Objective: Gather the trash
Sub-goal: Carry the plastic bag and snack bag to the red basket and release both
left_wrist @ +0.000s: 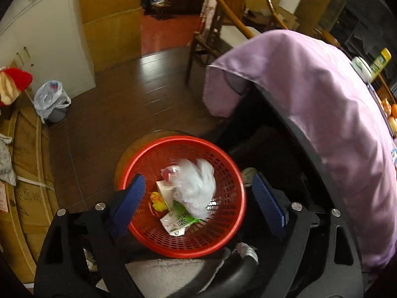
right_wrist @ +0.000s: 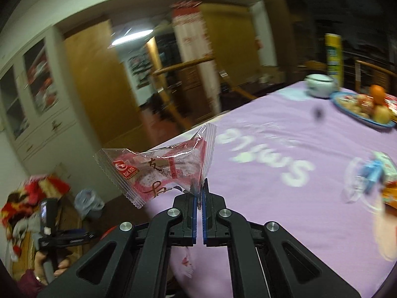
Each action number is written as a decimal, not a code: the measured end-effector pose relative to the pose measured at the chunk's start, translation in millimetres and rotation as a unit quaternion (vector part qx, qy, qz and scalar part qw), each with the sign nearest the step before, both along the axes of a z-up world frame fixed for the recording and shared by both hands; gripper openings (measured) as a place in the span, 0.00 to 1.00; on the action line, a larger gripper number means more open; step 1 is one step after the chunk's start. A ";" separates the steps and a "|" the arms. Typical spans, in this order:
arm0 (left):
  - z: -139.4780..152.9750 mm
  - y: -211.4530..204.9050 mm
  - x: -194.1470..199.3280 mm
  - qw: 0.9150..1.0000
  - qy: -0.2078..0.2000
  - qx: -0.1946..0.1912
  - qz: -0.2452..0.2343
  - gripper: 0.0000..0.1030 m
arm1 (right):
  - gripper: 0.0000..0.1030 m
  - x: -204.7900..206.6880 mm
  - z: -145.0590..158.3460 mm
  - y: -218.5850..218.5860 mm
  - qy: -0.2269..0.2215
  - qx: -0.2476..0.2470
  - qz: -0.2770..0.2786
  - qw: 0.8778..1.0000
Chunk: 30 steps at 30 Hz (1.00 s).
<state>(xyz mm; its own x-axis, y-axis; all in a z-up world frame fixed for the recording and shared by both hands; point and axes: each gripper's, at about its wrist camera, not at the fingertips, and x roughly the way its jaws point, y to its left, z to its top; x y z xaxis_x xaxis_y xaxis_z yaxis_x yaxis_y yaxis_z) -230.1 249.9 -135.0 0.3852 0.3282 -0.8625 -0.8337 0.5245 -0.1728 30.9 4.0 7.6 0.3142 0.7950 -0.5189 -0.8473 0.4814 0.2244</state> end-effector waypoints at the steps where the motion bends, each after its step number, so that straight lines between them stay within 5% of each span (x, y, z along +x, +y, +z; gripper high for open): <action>1: -0.9 3.0 -3.7 1.000 -0.003 0.001 0.006 0.85 | 0.03 -8.7 -0.6 11.6 0.001 -0.006 0.015 1.000; 11: -3.0 42.9 -57.4 0.991 -0.006 0.067 0.115 0.89 | 0.04 -109.3 -34.4 135.6 0.021 -0.098 0.164 0.981; 19: -17.3 69.3 -89.1 0.984 -0.033 0.051 0.166 0.90 | 0.10 -172.3 -71.5 207.6 0.031 -0.173 0.235 0.956; 24: -21.9 72.4 -93.6 0.982 -0.040 0.048 0.178 0.91 | 0.31 -184.8 -83.5 218.4 0.017 -0.200 0.248 0.948; 30: -24.0 73.0 -95.0 0.982 -0.050 0.040 0.177 0.91 | 0.32 -177.5 -84.9 212.8 0.025 -0.201 0.243 0.949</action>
<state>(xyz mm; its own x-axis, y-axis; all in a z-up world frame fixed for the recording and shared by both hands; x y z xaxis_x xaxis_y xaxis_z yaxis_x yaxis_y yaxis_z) -325.1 322.9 -159.0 0.3160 0.5224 -0.7919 -0.9473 0.2196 -0.2331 -146.6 216.8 -77.3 -0.0721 0.5748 -0.8151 -0.9841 0.0921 0.1520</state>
